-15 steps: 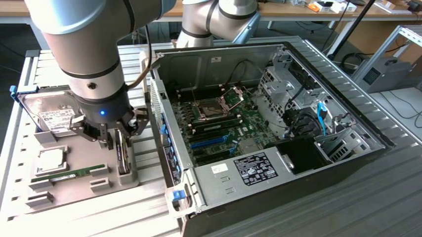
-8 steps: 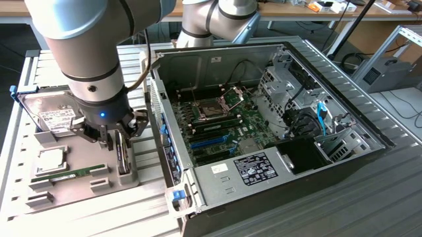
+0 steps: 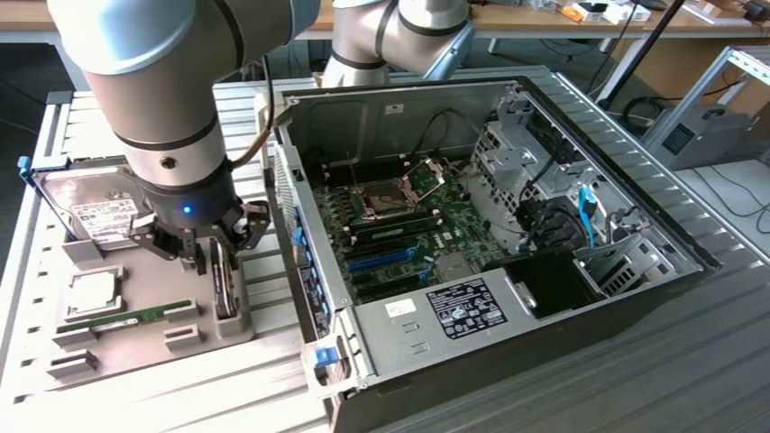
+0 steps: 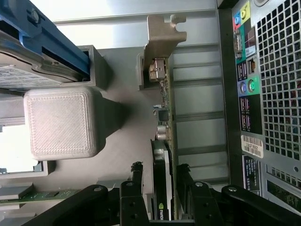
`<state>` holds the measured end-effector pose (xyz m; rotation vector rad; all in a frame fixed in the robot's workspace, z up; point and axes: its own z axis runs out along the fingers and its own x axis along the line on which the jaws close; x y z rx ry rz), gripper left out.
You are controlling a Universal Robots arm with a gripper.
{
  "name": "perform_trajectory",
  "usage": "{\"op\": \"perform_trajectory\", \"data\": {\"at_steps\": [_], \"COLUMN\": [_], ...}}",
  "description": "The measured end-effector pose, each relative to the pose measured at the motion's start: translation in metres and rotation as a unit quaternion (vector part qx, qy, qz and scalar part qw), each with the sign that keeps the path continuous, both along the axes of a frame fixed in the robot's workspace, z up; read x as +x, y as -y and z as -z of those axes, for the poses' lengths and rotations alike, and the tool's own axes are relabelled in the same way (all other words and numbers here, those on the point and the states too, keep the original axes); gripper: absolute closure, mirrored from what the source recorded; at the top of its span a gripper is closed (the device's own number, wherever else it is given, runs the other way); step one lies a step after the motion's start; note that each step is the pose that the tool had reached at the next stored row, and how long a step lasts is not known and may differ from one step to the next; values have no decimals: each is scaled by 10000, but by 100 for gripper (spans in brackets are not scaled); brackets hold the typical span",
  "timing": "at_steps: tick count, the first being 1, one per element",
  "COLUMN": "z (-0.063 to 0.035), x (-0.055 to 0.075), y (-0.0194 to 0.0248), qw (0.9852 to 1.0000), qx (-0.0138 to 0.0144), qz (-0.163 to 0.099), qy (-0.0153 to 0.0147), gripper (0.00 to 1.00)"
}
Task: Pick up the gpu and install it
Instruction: 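Pick up the gpu and move the gpu toward the slot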
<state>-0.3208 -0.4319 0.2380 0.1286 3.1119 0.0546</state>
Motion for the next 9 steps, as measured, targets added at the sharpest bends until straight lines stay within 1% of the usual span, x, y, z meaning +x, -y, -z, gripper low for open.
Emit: {"op": "perform_trajectory", "data": {"at_steps": [9], "z": [8], "x": [15], "y": [1], "qw": [10000], "qx": [-2], "qz": [-1], "qy": [-3], "gripper": [58]}}
